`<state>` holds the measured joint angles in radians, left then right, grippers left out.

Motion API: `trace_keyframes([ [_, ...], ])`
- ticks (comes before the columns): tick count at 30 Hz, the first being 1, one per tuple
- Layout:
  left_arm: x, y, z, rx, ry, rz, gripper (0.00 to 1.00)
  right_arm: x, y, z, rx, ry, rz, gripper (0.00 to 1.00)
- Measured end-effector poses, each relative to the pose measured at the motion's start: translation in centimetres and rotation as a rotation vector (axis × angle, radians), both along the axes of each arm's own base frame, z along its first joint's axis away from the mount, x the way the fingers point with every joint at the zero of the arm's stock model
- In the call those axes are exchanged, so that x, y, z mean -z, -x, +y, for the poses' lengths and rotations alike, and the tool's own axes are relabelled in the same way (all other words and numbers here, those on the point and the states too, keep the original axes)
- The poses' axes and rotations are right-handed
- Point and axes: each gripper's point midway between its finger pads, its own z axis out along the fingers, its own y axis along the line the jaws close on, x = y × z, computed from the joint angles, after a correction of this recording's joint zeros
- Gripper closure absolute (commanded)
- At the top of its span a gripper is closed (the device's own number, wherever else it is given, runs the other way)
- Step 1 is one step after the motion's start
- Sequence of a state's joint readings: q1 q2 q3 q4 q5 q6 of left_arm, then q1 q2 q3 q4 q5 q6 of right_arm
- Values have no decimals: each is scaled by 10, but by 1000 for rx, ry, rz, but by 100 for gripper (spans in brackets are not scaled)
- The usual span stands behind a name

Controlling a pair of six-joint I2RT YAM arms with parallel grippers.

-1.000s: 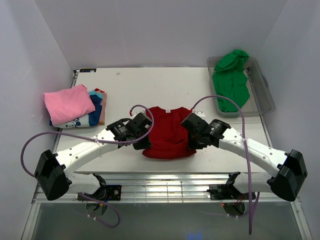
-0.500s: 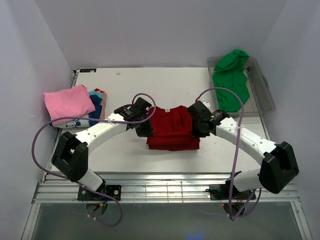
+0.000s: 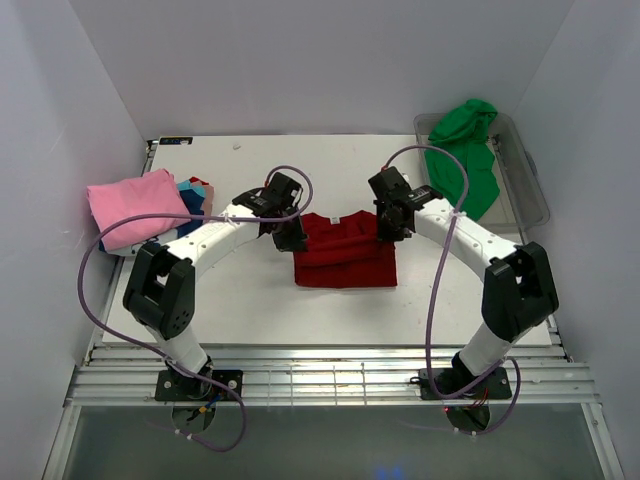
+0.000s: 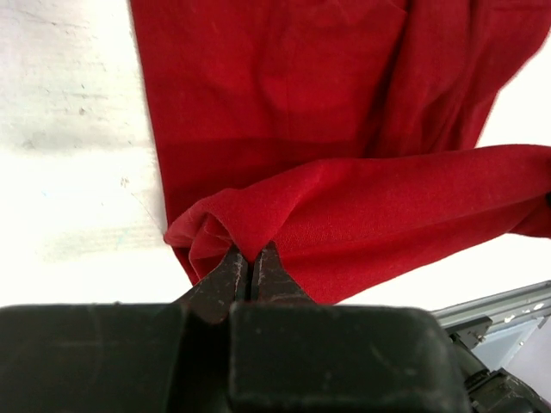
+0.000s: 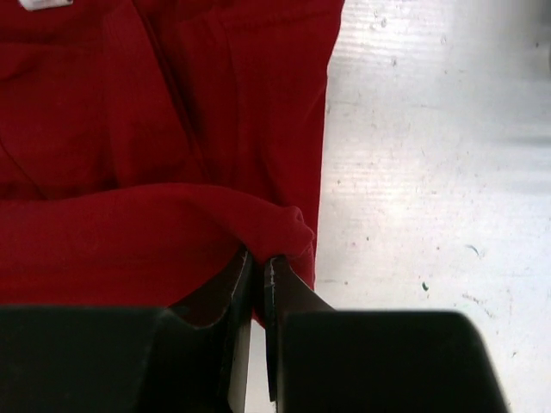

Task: Fold and stack the t-shirts
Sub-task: Fold the tshirt

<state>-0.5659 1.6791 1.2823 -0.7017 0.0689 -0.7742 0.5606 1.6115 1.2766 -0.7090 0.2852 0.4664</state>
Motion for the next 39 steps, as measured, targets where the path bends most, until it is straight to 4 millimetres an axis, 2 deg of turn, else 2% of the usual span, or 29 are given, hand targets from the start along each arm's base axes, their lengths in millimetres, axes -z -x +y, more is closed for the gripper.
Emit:
trace_keyframes([
  [2,6,-4,1,-3,-8,13,100,6,-9,1,-3,7,9,92],
  [4,14,-10,2,-8,-18,27,100,14,-16,2,-9,13,27,84],
  [5,19,-13,3,-11,-24,35,86,18,-19,3,-9,11,33,78],
  [6,23,-16,4,-13,-31,41,73,24,-25,4,-11,10,45,66],
  [7,27,-19,6,-19,-40,46,57,27,-30,4,-13,9,50,62],
  [8,31,-22,9,-25,-54,47,32,30,-37,5,-14,12,50,58],
  [10,34,-32,18,-59,-91,35,19,30,-53,4,-12,19,43,54],
  [11,31,-38,22,-76,-109,18,13,26,-66,6,-12,19,21,43],
  [12,26,-44,26,-91,-127,-1,2,19,-77,6,-11,17,-5,33],
  [13,17,-53,28,-103,-139,-32,2,9,-88,7,-11,13,-38,26],
  [15,-8,-75,30,-135,-147,-116,2,-19,-107,9,-17,0,-120,25],
  [17,-41,-96,29,-158,-135,-217,2,-50,-120,12,-25,-29,-203,28],
  [19,-65,-103,29,-172,-117,-282,2,-75,-118,15,-45,-66,-255,38],
  [20,-73,-103,30,-175,-109,-301,2,-85,-114,17,-57,-87,-270,59],
  [21,-80,-101,31,-179,-100,-316,2,-93,-109,19,-78,-110,-282,70],
  [23,-79,-94,36,-183,-97,-318,2,-99,-93,25,-107,-168,-282,90],
  [26,-50,-69,46,-177,-121,-253,2,-82,-62,36,-165,-243,-203,92],
  [30,7,-28,59,-154,-163,-108,2,-32,-18,54,-247,-307,-26,92],
  [33,36,-1,68,-141,-188,-12,2,-2,10,67,-296,-329,99,92],
  [39,32,3,62,-128,-141,-18,2,23,16,79,-319,-337,181,92],
])
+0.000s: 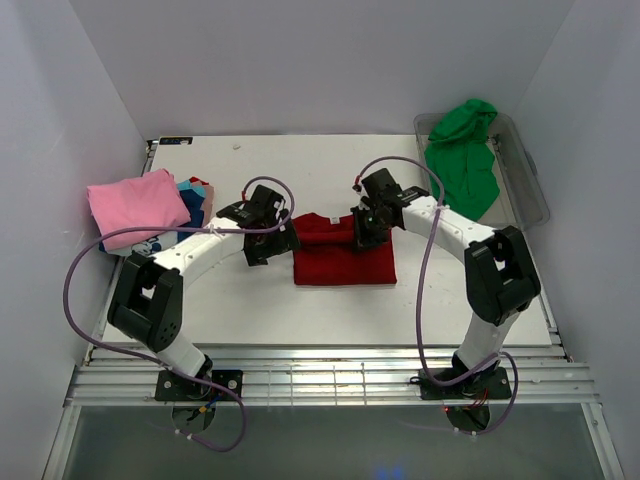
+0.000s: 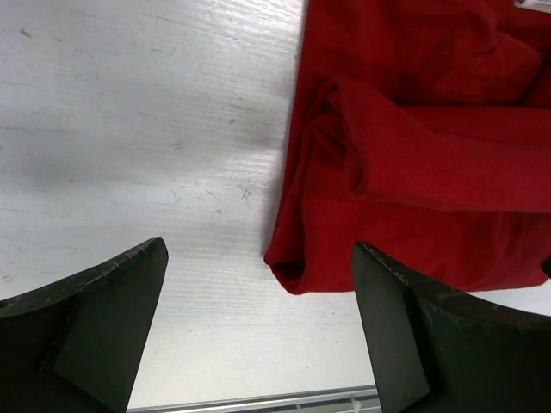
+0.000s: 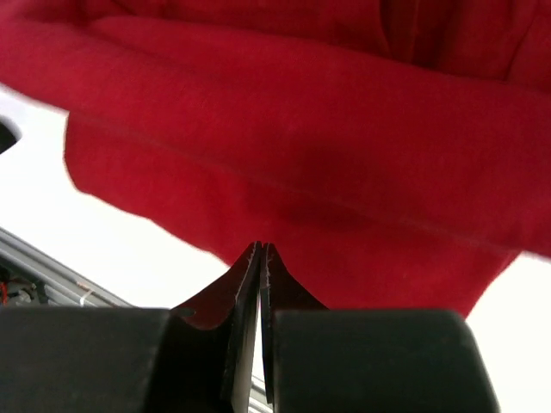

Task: Fold and stack the t-shirts
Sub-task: Fold the tshirt

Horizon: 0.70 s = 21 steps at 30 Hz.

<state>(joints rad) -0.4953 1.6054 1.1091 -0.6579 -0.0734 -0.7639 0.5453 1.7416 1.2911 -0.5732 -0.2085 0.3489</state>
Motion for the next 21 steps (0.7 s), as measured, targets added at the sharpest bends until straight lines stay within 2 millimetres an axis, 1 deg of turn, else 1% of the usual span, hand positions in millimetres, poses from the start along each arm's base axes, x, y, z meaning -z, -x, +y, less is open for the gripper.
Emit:
trace_keyframes([
  [4,-8,-1,-4,9,30,-17,2,17,-9,6,-3,21,38,92],
  [8,-12,2,-5,15,47,-25,2,31,-25,13,-4,44,49,92],
  [10,-14,5,-4,14,54,-29,2,35,-38,17,3,60,36,92],
  [12,-17,8,-4,16,61,-35,2,34,-56,20,19,81,5,92],
  [15,-19,11,-5,24,76,-39,2,23,-85,20,63,119,-79,92],
  [18,-16,13,-9,40,96,-37,2,-1,-110,18,110,140,-178,92],
  [19,-15,14,-10,47,102,-33,2,-8,-115,18,123,140,-208,92],
  [21,-14,16,-12,61,114,-28,2,-22,-118,14,140,139,-242,92],
])
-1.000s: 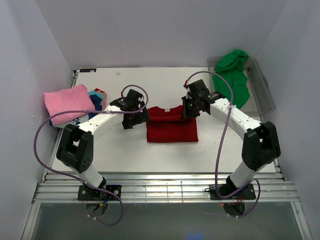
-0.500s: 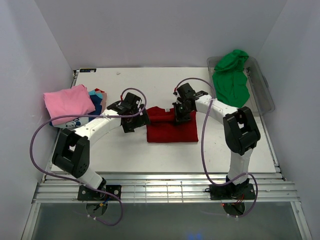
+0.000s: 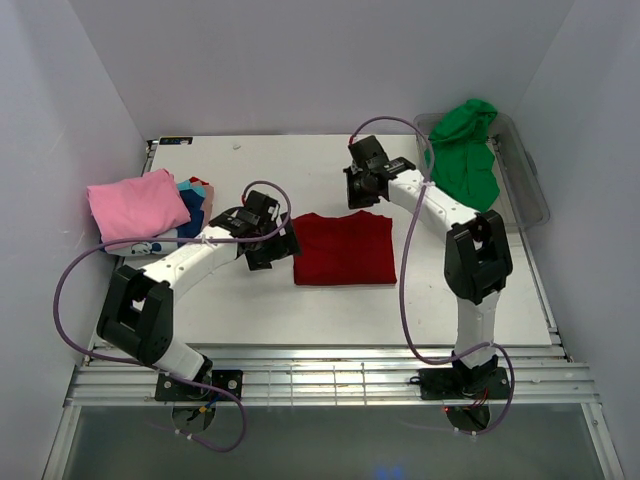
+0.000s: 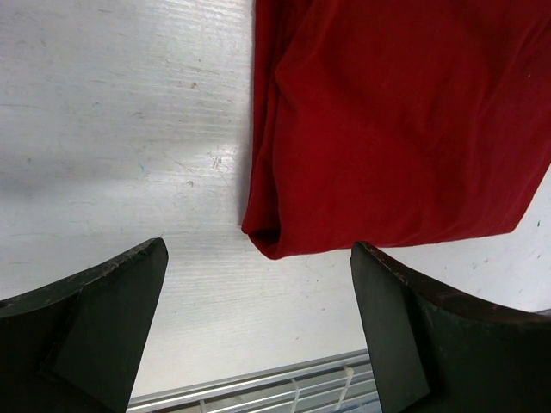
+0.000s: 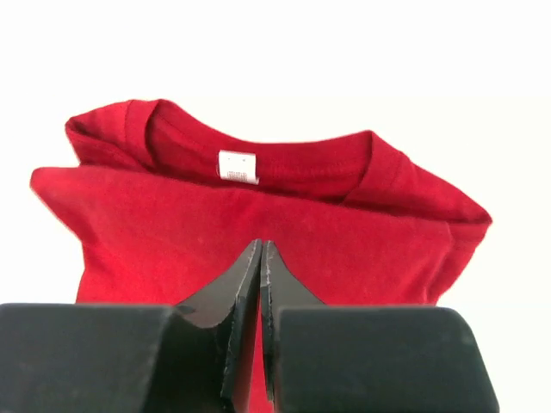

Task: Fold and stack the t-shirts
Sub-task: Fold the tshirt

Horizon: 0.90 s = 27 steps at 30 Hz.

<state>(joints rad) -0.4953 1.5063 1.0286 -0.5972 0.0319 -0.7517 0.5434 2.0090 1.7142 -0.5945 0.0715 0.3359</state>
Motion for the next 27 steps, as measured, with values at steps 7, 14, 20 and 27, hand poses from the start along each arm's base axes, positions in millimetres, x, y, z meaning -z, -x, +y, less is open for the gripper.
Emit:
trace_keyframes([
  [7,7,-4,-16,69,53,4,2,-13,47,-30,19,4,6,92],
  [14,32,-11,-27,117,61,32,2,34,105,-63,51,73,147,92],
  [20,46,-15,-27,119,43,44,2,63,117,-69,67,108,227,92],
  [27,47,-29,-24,102,25,-5,2,89,119,-67,68,132,282,92],
])
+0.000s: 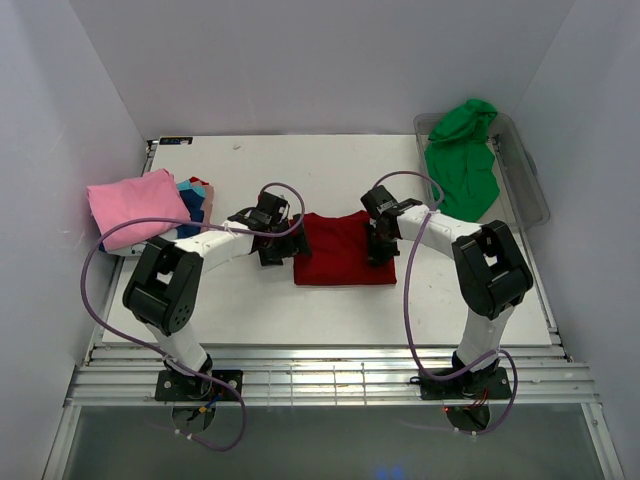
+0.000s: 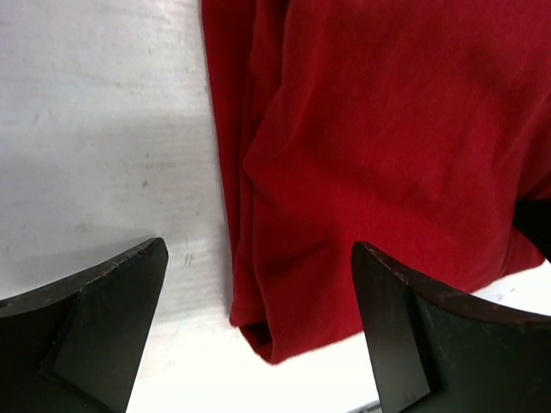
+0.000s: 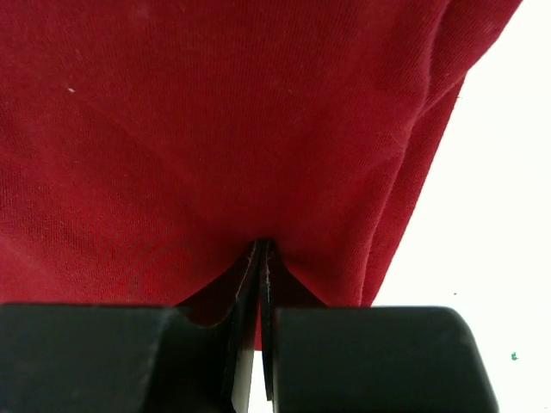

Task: Fold and stack the t-shirts
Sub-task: Fold the tshirt

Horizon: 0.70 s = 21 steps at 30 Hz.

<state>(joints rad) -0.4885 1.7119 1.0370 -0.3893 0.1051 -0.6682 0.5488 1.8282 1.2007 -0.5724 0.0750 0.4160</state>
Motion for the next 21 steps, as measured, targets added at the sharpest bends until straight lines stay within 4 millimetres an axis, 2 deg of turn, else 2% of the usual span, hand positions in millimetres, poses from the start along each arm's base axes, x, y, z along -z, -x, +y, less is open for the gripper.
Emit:
trace_keyframes([
  [3,6,-6,-2,-1,9,-17,2,0,0,1,-3,1,-1,92],
  [14,1,-23,-29,-4,173,-97,2,0,1,2,-7,0,-3,92],
  [17,0,-25,-40,-3,220,-103,2,0,1,3,-9,0,-3,92],
  [21,-2,-26,-64,11,273,-104,2,0,1,5,-10,0,-2,92],
])
